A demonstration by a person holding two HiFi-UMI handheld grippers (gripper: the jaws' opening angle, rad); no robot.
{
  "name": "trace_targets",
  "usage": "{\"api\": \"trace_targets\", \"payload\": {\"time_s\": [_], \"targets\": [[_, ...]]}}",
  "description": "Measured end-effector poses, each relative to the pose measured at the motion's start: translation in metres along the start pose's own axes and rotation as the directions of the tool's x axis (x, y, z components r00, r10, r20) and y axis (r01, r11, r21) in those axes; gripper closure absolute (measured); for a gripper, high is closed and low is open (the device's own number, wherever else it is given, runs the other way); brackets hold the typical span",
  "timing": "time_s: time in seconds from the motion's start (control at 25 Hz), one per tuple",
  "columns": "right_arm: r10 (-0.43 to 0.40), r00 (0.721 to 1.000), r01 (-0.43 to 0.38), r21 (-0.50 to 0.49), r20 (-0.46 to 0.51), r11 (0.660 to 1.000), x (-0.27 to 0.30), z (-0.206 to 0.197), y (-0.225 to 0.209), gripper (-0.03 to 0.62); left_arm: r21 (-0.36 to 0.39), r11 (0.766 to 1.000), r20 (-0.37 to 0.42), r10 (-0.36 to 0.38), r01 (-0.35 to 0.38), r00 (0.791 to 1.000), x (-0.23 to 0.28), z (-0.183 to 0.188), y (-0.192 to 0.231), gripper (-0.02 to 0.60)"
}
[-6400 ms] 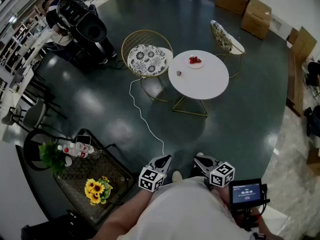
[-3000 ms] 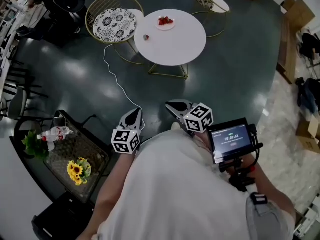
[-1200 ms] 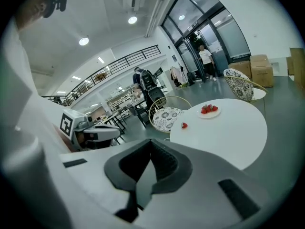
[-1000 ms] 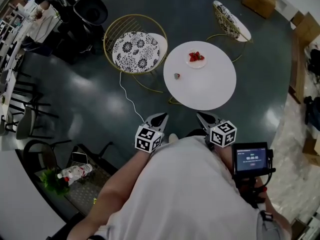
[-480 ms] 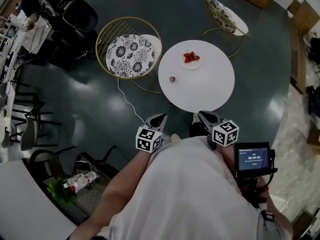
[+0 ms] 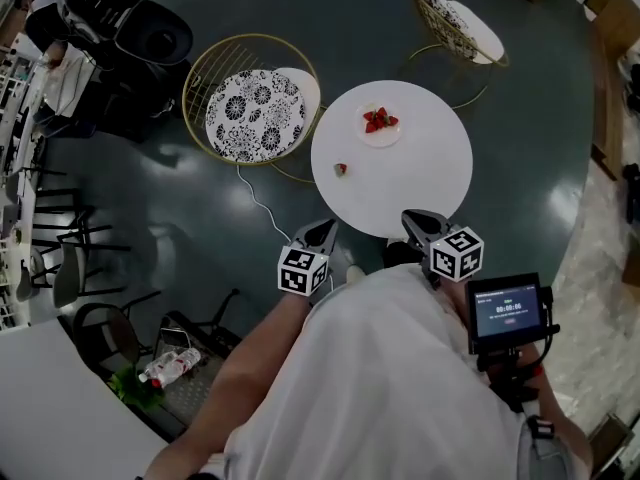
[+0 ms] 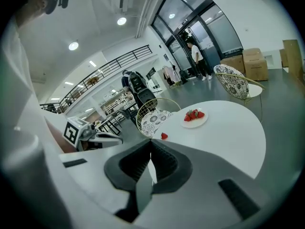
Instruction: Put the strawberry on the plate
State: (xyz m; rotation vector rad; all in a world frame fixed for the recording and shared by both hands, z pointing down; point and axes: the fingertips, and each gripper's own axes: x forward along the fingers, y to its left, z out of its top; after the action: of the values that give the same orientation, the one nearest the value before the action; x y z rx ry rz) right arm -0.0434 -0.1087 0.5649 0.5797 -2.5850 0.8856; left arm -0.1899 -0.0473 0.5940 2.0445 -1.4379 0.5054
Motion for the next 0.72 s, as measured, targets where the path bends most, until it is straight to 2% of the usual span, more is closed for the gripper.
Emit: {"api": "trace_targets", "payload": {"time_s": [0.24,0.48,0.72], "targets": [[0.0,1.0,0.0,0.016,-0.022,1.0,0.005,0.009,-0.03,0.586,-0.069,0.998,-0.049,0.009,-0.013,0.999,0.035,0.005,0.009,0.574],[0.017,0.999,-0.015,0.044,-0.047,0.999,0.014,0.011,-0.05,0.586,-0.033,0.999,-0.121,0.039,-0.043,0.992,0.069,0.008,0.026,0.574],[0.038,0.997,-0.032,0.077,-0.074,0.997,0.03,0.023,-0.098,0.586,-0.029,0.997,-0.22,0.069,-0.077,0.973,0.127,0.01,0.048,0.574]]}}
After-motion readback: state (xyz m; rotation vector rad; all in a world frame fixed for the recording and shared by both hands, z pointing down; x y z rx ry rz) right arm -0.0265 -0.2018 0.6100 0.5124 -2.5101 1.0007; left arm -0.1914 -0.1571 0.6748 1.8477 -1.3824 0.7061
